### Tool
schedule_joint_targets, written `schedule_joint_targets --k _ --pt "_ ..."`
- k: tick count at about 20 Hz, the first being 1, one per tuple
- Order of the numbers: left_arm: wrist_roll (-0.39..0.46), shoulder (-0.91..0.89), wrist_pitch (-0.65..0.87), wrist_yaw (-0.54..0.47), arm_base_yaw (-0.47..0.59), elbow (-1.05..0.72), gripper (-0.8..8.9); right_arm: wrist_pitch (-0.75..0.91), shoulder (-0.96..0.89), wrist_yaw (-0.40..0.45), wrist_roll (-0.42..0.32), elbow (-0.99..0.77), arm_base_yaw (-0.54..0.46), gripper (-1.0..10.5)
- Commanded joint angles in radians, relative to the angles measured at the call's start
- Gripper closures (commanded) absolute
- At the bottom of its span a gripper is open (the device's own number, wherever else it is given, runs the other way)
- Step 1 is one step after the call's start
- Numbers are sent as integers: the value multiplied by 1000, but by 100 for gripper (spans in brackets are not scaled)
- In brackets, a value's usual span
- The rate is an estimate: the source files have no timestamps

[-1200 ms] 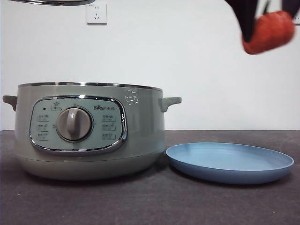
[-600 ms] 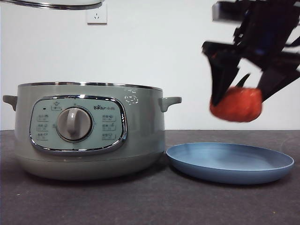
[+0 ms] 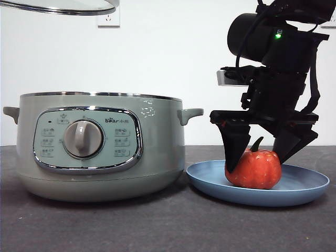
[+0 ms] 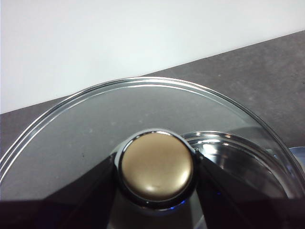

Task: Take the pumpkin out from the steamer,put the pumpkin in the blue plate,close the lid

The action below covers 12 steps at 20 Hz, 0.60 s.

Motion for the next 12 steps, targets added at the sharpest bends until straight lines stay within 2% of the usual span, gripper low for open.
schedule_joint_targets --k 1,7,12 --pt "8 -10 56 -2 0 14 820 -8 18 1 10 -12 0 316" --pt "8 -10 50 20 0 14 821 -12 3 -2 11 -12 2 317" --pt "0 44 42 51 0 13 821 -51 -151 -1 14 -12 2 317"
